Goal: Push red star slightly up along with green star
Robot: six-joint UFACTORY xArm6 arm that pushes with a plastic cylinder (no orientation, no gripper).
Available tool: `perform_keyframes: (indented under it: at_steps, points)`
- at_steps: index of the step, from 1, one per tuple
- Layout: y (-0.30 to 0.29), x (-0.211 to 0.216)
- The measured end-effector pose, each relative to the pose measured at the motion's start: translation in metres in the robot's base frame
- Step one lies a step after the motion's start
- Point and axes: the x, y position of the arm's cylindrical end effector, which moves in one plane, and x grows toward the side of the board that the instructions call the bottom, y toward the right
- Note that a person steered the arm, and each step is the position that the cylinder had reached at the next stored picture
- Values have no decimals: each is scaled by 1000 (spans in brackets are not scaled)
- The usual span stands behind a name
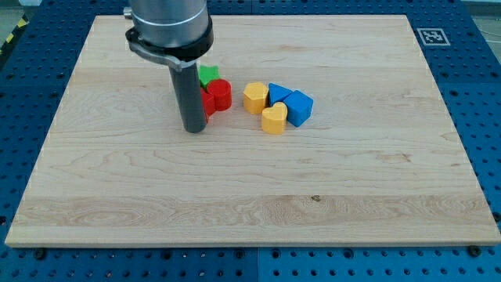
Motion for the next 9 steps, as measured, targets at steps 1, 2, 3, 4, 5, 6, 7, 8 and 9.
perform_keyframes:
  at_steps: [1, 2, 3, 4, 5, 6, 7, 8, 9]
  points:
    - [0, -17]
    - [0, -32]
    - [0, -47]
    - [0, -59]
    - [0, -60]
    - [5, -58]
    - [0, -51]
    - [-24, -47]
    - [-64, -40]
